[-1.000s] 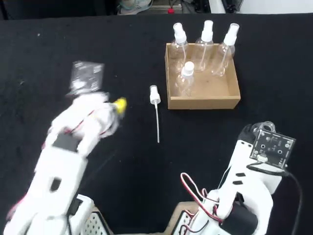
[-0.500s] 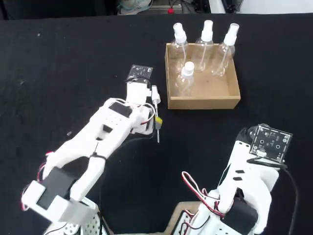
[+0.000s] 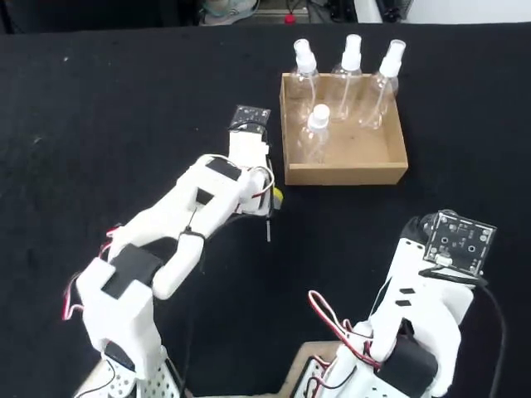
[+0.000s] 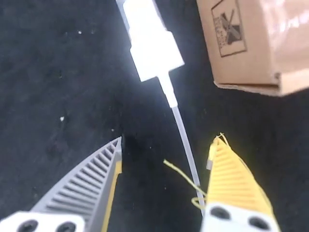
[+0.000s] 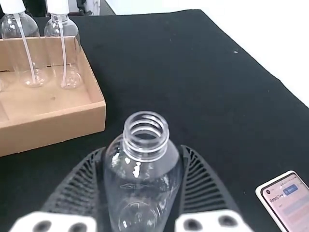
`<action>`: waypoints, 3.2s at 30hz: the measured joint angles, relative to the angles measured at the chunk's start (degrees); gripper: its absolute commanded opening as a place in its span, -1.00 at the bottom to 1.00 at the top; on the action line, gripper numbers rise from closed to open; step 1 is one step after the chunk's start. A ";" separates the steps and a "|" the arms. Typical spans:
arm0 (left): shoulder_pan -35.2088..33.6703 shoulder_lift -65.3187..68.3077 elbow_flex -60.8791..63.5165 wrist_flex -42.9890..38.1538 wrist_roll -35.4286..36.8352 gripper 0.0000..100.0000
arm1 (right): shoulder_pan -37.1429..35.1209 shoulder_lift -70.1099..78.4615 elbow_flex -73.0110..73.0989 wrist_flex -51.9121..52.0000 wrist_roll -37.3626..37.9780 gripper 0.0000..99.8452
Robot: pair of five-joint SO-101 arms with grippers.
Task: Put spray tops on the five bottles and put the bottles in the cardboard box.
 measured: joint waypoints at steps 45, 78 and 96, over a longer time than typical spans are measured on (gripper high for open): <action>-28.48 -32.09 23.38 22.42 -31.12 -0.49 | -5.45 0.00 3.08 0.26 0.00 -0.97; -17.67 -13.36 6.77 14.68 -38.33 -0.48 | -5.45 0.00 3.08 0.26 0.00 -0.97; -17.67 -4.84 2.46 14.59 -38.33 -0.81 | -5.45 0.00 3.08 0.26 0.00 -0.97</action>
